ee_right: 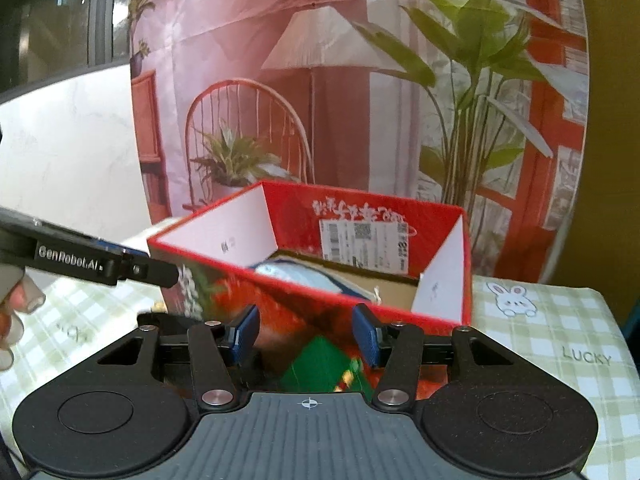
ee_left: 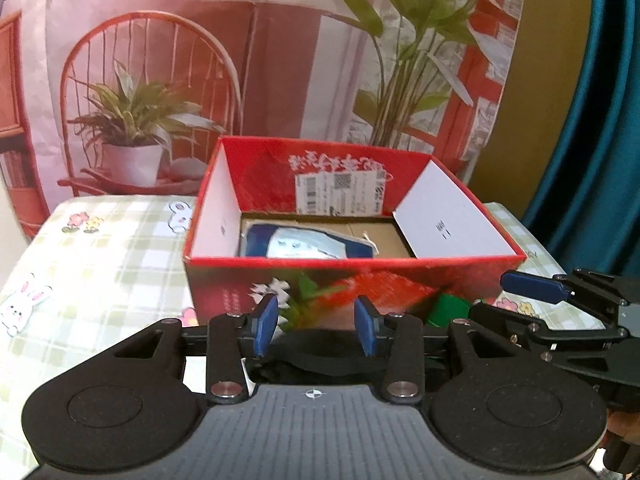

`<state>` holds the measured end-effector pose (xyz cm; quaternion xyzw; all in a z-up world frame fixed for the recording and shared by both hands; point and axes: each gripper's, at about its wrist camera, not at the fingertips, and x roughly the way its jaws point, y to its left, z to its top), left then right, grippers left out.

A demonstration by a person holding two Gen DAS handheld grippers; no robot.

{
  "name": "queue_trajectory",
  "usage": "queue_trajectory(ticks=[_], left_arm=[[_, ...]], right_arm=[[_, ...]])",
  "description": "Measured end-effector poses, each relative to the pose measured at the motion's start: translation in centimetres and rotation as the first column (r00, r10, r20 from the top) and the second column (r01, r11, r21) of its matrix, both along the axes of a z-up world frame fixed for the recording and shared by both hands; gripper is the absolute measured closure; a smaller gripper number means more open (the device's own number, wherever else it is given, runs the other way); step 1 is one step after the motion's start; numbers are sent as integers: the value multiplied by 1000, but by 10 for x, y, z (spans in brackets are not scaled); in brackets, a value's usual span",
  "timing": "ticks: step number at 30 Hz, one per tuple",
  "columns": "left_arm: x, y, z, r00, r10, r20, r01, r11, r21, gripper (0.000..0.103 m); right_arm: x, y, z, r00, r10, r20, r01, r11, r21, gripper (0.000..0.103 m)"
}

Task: Organize soft objects
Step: 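Grasp the green knitted plush with the right gripper while the left gripper also closes on it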

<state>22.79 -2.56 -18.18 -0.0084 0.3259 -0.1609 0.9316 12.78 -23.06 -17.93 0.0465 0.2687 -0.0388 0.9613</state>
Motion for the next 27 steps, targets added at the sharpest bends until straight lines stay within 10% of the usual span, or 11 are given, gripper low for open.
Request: queue_trajectory(ticks=[27], left_arm=[[12, -45, -26, 985, -131, -108, 123, 989, -80, 59]], right_arm=[[-24, -26, -44, 995, 20, -97, -16, 999, 40, 54]])
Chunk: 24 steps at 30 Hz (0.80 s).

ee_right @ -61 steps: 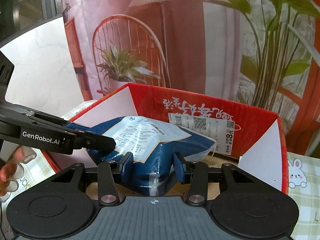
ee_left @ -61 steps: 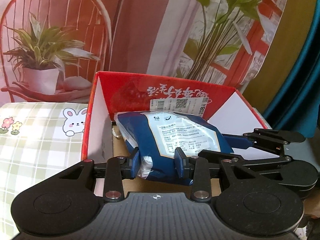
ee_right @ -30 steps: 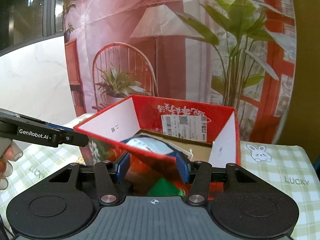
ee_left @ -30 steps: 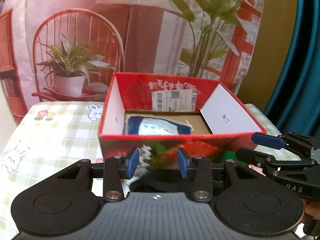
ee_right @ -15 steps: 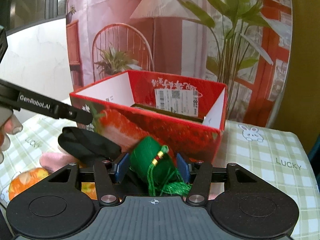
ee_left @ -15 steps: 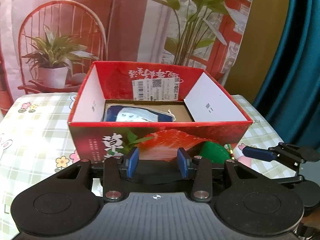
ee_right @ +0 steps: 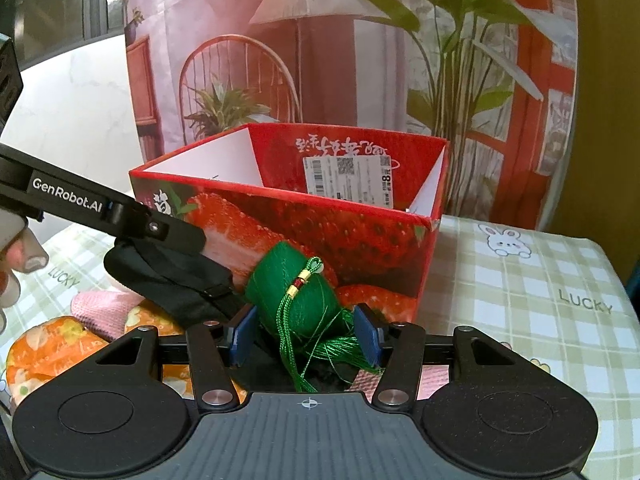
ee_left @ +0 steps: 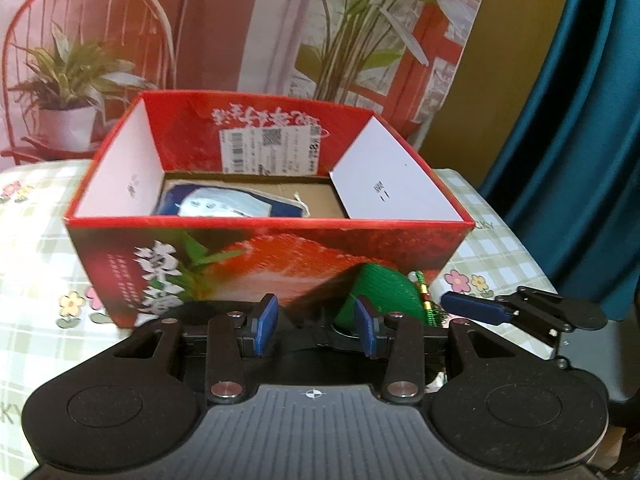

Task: Organize soft objects
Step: 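Grasp the green knitted plush with the right gripper while the left gripper also closes on it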

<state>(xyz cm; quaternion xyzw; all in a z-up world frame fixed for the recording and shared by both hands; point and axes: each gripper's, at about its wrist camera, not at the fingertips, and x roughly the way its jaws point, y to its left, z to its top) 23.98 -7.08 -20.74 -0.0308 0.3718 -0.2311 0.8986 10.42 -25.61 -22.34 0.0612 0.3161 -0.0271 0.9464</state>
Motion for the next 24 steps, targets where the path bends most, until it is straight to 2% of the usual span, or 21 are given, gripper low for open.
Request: queue_trajectory(ticks=[9, 12, 15, 19, 24], left_arm=[[22, -21, -19, 996, -42, -78, 36, 997, -69, 59], [28, -24, -23, 994, -56, -90, 45, 992, -115, 58], [36, -24, -25, 994, -61, -93, 45, 984, -172, 51], [43, -25, -31, 991, -80, -109, 53, 970, -236, 51], [39, -29, -33, 990, -103, -94, 79, 970, -231, 52]], right_arm=[[10, -4, -17, 1000, 4, -28, -3, 999, 34, 54], [13, -6, -21, 1000, 5, -25, -3, 997, 72, 56], [17, -7, -23, 1000, -5, -27, 7, 997, 79, 57], [18, -8, -26, 1000, 6, -20, -4, 995, 96, 57], [21, -4, -24, 1000, 8, -24, -6, 994, 107, 59]])
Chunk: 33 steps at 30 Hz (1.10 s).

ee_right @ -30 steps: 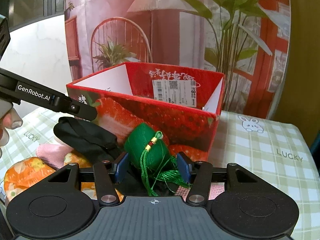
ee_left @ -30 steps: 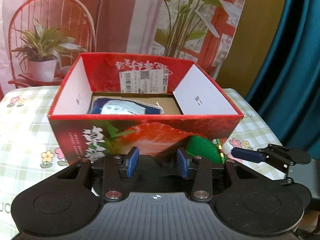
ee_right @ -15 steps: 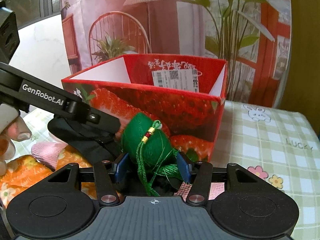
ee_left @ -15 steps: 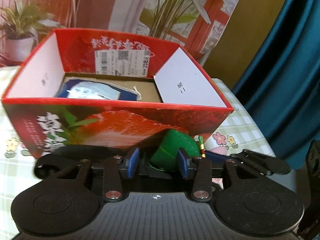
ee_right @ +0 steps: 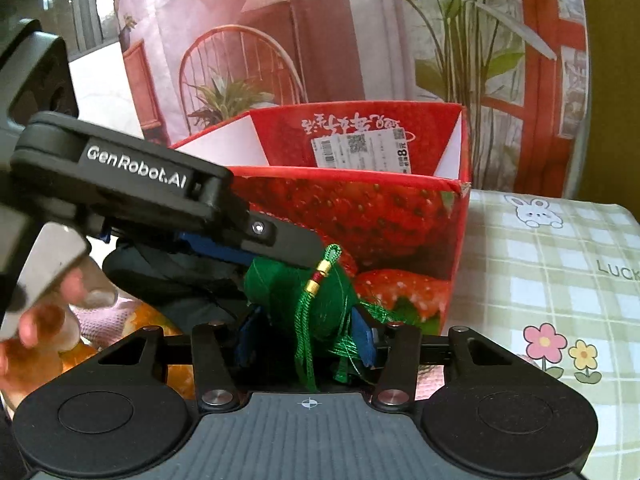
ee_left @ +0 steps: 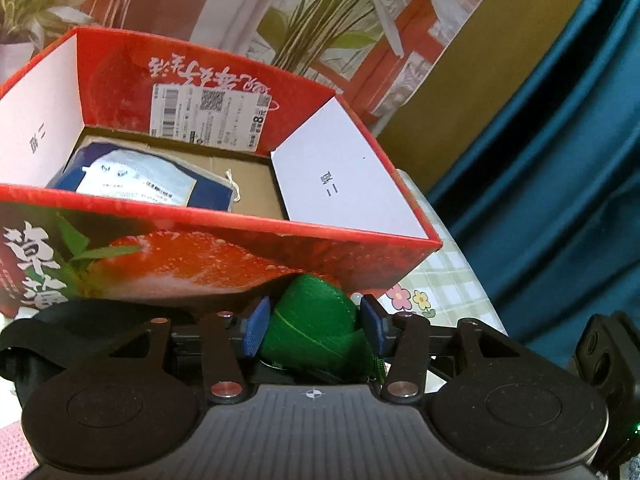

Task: Organize soft objects
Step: 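Lift the green plush with both grippers and move it over the red box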

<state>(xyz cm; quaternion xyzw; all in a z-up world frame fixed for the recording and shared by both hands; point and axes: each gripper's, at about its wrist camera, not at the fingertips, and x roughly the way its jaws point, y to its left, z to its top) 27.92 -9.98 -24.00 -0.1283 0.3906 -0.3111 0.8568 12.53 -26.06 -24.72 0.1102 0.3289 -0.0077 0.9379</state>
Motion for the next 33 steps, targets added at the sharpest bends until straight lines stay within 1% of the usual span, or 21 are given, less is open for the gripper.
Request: queue_trajectory(ticks=[6, 10, 15, 20, 24, 29, 33], left_arm=[[-8, 9, 19, 999, 4, 51, -3, 999, -33, 52], [-19, 12, 45, 992, 2, 123, 2, 1000, -29, 52], [-26, 16, 73, 983, 7, 185, 2, 999, -48, 52], [-25, 18, 102, 969, 11, 246, 2, 998, -55, 52], [-20, 21, 126, 958, 17, 288, 1, 998, -62, 52], [-18, 24, 155, 937, 30, 349, -8, 998, -67, 52], [-16, 28, 173, 922, 46, 384, -18, 997, -75, 52]], right_arm=[[-2, 3, 16, 1000, -4, 27, 4, 1000, 5, 59], [-4, 5, 36, 998, 3, 58, -2, 1000, -8, 59], [-3, 6, 67, 994, 16, 104, -14, 1000, -26, 59], [4, 3, 96, 989, 35, 146, -27, 998, -56, 59], [13, 1, 119, 982, 51, 183, -34, 995, -96, 59], [28, -4, 146, 972, 71, 225, -42, 990, -133, 59], [39, -3, 168, 962, 100, 256, -56, 983, -173, 59]])
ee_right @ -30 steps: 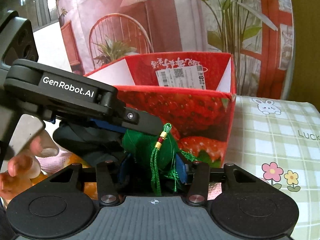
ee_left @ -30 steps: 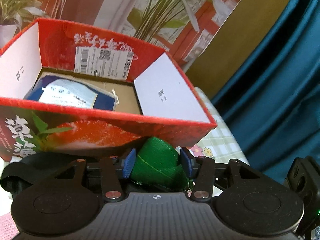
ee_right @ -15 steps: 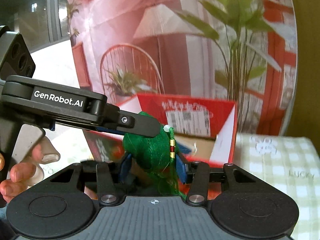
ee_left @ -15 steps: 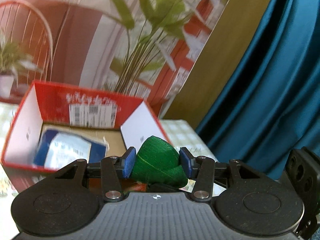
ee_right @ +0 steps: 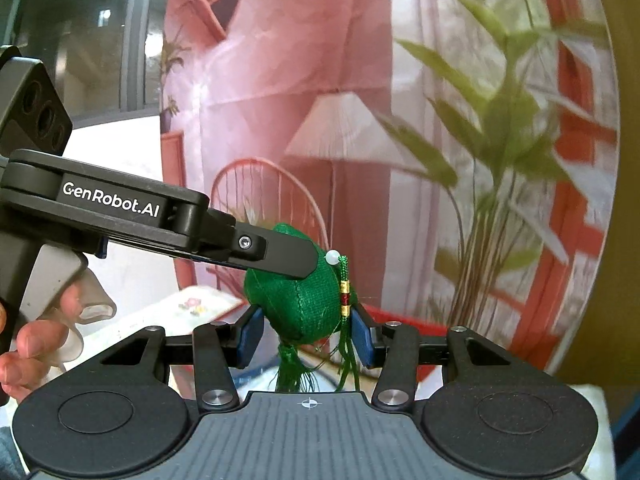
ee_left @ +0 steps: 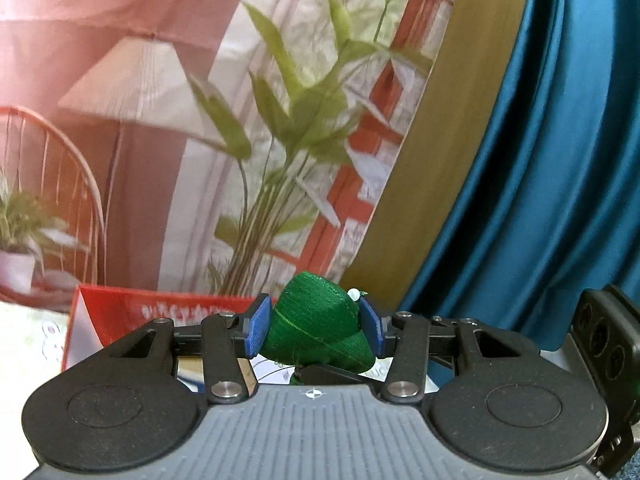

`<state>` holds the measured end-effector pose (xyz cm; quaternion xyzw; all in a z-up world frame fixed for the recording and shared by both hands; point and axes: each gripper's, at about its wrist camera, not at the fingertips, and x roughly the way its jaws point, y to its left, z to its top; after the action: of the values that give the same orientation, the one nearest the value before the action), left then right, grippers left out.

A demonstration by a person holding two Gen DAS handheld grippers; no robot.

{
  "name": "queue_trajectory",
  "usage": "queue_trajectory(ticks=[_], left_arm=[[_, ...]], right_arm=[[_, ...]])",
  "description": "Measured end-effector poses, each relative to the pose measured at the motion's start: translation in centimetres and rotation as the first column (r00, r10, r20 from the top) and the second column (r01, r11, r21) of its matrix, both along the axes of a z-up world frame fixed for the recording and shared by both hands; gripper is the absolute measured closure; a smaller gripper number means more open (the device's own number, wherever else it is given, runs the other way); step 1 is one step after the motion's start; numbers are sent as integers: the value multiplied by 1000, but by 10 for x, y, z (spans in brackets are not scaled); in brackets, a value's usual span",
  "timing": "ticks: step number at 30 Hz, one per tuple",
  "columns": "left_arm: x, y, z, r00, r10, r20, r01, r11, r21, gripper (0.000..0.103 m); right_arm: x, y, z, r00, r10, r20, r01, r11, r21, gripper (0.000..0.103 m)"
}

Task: Organize soft objects
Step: 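Lift the green plush with both grippers and move it over the red box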

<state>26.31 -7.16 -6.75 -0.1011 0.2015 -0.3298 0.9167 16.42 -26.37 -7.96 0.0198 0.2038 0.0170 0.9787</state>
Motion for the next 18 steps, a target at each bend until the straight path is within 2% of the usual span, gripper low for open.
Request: queue_trajectory(ticks=[10, 18], left_arm=[[12, 2, 22, 997, 3, 75, -6, 1000, 31, 52], [39, -1, 3, 1000, -3, 9, 3, 999, 54, 52]], right_arm=[[30, 0, 26, 999, 21, 49, -18, 998, -62, 59], [52, -5, 12, 1000, 23, 7, -22, 995, -95, 59]])
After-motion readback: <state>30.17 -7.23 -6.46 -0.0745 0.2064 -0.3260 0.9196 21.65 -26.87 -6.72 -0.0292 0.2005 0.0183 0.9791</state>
